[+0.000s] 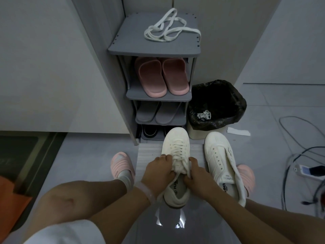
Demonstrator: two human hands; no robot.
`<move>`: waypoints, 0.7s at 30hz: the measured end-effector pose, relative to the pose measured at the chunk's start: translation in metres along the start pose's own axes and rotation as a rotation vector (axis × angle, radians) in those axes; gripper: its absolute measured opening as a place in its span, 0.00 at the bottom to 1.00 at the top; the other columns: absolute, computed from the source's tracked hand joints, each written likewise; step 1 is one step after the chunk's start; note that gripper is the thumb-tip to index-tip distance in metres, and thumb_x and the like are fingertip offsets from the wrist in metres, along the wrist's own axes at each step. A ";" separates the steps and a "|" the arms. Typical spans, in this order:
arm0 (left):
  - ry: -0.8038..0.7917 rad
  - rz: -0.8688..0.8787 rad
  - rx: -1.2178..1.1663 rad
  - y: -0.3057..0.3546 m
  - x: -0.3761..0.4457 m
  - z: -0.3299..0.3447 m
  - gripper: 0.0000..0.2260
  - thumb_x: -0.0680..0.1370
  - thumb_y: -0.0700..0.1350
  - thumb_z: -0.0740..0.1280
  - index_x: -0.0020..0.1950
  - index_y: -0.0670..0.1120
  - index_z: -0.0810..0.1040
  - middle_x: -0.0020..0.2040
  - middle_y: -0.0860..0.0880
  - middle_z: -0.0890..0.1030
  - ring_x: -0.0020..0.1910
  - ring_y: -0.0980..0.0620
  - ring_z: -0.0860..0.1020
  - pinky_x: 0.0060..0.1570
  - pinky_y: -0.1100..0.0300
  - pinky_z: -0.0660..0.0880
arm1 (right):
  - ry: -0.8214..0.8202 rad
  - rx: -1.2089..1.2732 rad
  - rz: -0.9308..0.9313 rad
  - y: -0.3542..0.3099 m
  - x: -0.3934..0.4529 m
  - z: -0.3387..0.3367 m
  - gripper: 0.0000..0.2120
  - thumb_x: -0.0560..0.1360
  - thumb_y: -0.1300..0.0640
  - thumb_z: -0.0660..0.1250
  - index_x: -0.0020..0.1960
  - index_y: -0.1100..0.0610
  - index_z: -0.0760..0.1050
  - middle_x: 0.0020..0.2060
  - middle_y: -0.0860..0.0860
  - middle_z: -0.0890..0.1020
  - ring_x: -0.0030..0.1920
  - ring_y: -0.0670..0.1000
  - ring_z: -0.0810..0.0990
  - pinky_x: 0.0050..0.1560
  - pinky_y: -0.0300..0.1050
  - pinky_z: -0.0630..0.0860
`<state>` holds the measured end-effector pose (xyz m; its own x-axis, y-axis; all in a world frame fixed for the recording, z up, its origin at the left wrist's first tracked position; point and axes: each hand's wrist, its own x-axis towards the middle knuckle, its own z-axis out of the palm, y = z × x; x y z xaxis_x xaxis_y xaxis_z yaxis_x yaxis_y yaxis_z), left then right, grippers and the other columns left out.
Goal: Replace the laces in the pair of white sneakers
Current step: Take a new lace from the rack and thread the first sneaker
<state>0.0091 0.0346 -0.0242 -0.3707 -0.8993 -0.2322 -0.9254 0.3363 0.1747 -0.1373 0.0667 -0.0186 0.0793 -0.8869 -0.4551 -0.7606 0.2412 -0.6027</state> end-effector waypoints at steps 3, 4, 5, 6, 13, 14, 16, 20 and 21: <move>-0.043 -0.011 0.067 -0.007 -0.003 0.001 0.17 0.79 0.53 0.55 0.61 0.42 0.67 0.56 0.44 0.77 0.53 0.45 0.77 0.46 0.57 0.69 | -0.001 -0.040 -0.015 0.000 0.001 0.001 0.29 0.76 0.55 0.60 0.72 0.57 0.52 0.53 0.58 0.78 0.50 0.57 0.78 0.43 0.40 0.69; -0.028 -0.010 0.062 -0.009 -0.003 0.001 0.18 0.79 0.55 0.55 0.59 0.42 0.69 0.54 0.44 0.79 0.51 0.45 0.78 0.44 0.57 0.70 | -0.008 -0.060 -0.020 0.000 0.002 0.002 0.30 0.76 0.55 0.60 0.73 0.58 0.50 0.55 0.58 0.77 0.52 0.57 0.78 0.44 0.41 0.69; 0.033 0.008 0.087 -0.010 -0.004 -0.001 0.18 0.78 0.56 0.59 0.55 0.41 0.72 0.49 0.44 0.81 0.46 0.46 0.80 0.40 0.59 0.71 | -0.021 -0.089 -0.026 0.000 0.002 0.003 0.31 0.76 0.54 0.60 0.74 0.58 0.49 0.56 0.59 0.77 0.53 0.57 0.78 0.45 0.42 0.70; 0.106 0.046 0.154 -0.012 -0.005 -0.004 0.18 0.73 0.57 0.66 0.47 0.41 0.76 0.40 0.45 0.82 0.37 0.49 0.81 0.33 0.62 0.71 | -0.037 -0.129 -0.030 -0.001 0.003 0.003 0.32 0.77 0.54 0.59 0.74 0.59 0.47 0.57 0.59 0.76 0.54 0.57 0.77 0.48 0.43 0.71; -0.079 -0.045 -0.017 -0.016 -0.006 -0.001 0.21 0.79 0.60 0.52 0.54 0.43 0.71 0.49 0.44 0.79 0.48 0.44 0.78 0.42 0.57 0.69 | -0.022 -0.238 0.011 0.000 0.003 0.001 0.33 0.79 0.49 0.55 0.76 0.58 0.42 0.60 0.60 0.74 0.57 0.59 0.76 0.52 0.47 0.71; -0.109 -0.131 -0.211 -0.016 -0.009 0.000 0.20 0.79 0.60 0.52 0.53 0.43 0.69 0.49 0.43 0.79 0.47 0.44 0.77 0.42 0.57 0.68 | -0.011 -0.228 0.029 -0.001 0.002 0.002 0.32 0.79 0.48 0.54 0.76 0.58 0.43 0.59 0.59 0.75 0.56 0.59 0.76 0.51 0.47 0.71; -0.220 -0.272 -0.620 -0.013 -0.020 -0.001 0.17 0.78 0.61 0.54 0.50 0.46 0.65 0.48 0.44 0.78 0.43 0.48 0.76 0.40 0.58 0.70 | 0.053 -0.231 0.012 -0.003 0.000 0.001 0.28 0.79 0.46 0.55 0.72 0.59 0.52 0.56 0.58 0.77 0.53 0.57 0.78 0.45 0.45 0.69; -0.421 -0.338 -0.914 -0.011 -0.040 -0.003 0.13 0.78 0.56 0.60 0.53 0.50 0.61 0.42 0.50 0.75 0.32 0.56 0.75 0.25 0.66 0.71 | 0.157 -0.235 -0.088 -0.008 -0.002 -0.015 0.22 0.77 0.44 0.59 0.64 0.54 0.61 0.51 0.53 0.78 0.50 0.54 0.78 0.41 0.43 0.68; -0.407 -0.310 -0.849 -0.012 -0.043 -0.006 0.09 0.79 0.53 0.60 0.52 0.50 0.63 0.43 0.49 0.76 0.34 0.55 0.76 0.27 0.67 0.71 | 0.138 -0.221 -0.096 -0.009 -0.003 -0.020 0.23 0.77 0.44 0.60 0.66 0.54 0.61 0.50 0.53 0.78 0.49 0.53 0.77 0.41 0.43 0.67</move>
<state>0.0363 0.0680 -0.0102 -0.2675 -0.6954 -0.6670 -0.6811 -0.3532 0.6414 -0.1437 0.0591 0.0008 0.0811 -0.9505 -0.3001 -0.8769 0.0750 -0.4747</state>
